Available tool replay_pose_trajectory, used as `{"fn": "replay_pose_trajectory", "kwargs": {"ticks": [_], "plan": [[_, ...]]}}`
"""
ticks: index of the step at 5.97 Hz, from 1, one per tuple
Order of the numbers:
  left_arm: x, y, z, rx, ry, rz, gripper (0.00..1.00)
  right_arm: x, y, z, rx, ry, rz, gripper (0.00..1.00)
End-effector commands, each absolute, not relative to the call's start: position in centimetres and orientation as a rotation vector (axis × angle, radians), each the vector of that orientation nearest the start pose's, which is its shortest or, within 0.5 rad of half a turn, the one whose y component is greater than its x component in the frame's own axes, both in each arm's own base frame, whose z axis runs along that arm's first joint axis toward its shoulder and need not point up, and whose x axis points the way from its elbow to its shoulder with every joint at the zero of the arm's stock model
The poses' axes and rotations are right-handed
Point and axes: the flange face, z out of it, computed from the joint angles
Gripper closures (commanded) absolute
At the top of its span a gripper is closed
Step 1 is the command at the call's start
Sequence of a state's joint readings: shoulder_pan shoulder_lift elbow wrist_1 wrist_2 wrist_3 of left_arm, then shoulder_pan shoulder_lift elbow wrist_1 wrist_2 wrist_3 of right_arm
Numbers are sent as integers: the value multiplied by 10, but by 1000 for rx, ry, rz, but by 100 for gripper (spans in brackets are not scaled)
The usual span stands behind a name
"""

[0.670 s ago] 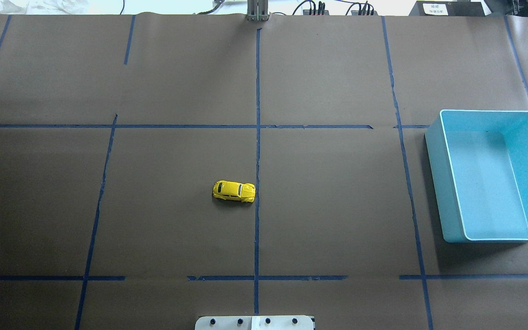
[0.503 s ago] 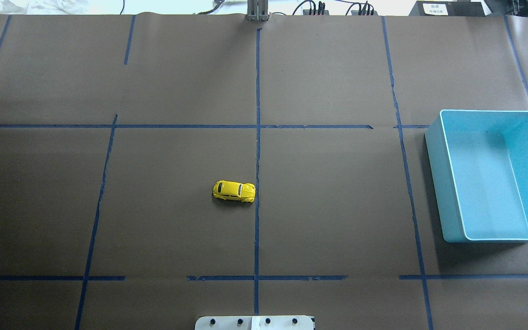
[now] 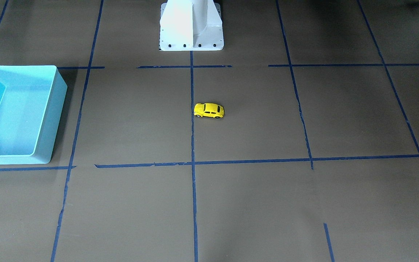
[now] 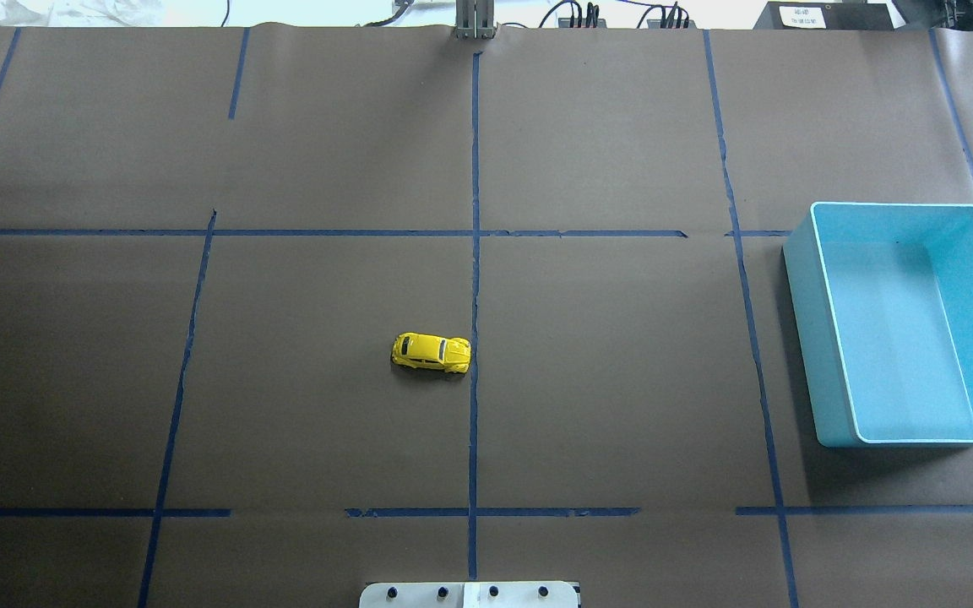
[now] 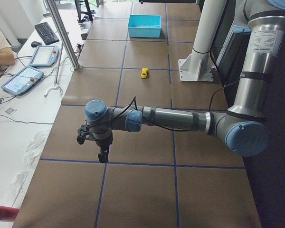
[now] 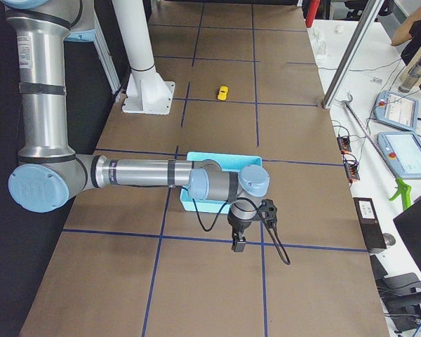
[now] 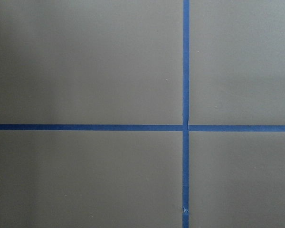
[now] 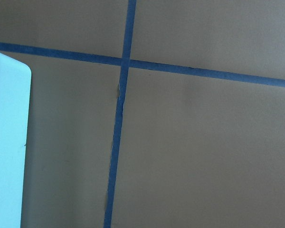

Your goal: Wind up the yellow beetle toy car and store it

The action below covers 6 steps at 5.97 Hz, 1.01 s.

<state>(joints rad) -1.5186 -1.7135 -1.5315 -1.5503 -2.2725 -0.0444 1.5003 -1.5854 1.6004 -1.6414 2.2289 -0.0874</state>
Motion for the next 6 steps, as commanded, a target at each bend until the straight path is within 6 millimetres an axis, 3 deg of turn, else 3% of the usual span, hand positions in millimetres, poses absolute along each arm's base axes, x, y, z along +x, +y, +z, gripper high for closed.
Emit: {"fn": "replay_pose_trajectory", "kwargs": {"ticks": [1,3,4,6], "plan": [[-1,-572,576,98,712,130,0,38,-485,666,-48,-659,-134,0],[81,-582,501,198,737,311,0,38,-485,666,-49,-659,-134,0],[109,-577,481,219,748,377,0,38,-485,666,-49,-659,-134,0],[205,-578,385,331,788,572,0,38,-485,666,-49,-657,-134,0]]}}
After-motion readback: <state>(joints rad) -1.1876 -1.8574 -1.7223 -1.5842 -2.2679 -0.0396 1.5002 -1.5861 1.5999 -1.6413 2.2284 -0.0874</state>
